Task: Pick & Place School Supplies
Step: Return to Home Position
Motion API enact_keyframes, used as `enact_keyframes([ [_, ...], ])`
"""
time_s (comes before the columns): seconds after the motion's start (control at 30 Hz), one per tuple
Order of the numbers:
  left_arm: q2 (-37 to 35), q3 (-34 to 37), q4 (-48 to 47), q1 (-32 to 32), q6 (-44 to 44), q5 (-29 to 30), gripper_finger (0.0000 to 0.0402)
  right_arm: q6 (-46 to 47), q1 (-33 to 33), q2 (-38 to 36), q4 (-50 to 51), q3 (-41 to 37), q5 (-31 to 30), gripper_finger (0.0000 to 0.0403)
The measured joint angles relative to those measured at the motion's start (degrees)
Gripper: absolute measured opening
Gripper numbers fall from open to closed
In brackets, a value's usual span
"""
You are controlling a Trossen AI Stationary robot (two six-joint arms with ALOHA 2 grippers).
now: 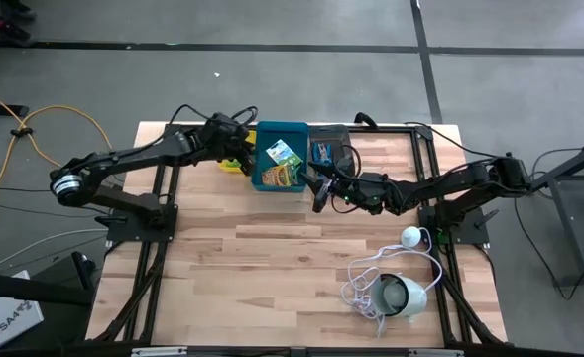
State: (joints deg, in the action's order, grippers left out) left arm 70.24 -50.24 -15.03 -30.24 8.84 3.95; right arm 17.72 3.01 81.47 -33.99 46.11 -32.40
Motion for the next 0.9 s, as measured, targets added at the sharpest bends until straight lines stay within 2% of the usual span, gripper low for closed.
enact_keyframes([
  [0.27,-1.47,0.0,0.81,4.65,5.19,-0.37,0.0101,-0.02,0.0,-0.02,2.76,0.0,0.0,0.0207],
  [0.47,-1.47,0.0,1.55,7.55,2.03,-0.37,0.0101,0.01,0.0,-0.02,3.44,0.0,0.0,0.0207],
  [0.63,-1.47,0.0,1.57,9.45,4.1,-1.07,0.0101,0.52,0.04,-0.02,3.27,0.0,0.28,0.0207],
  [0.77,-1.65,0.0,1.72,10.31,3.13,-7.83,0.0101,0.68,-0.05,-0.02,1.5,0.0,4.83,0.0207],
  [0.9,-2.36,0.0,3.07,9.32,2.24,-18.37,0.0101,0.85,-1.17,-0.52,-0.82,0.0,11.69,0.0207],
])
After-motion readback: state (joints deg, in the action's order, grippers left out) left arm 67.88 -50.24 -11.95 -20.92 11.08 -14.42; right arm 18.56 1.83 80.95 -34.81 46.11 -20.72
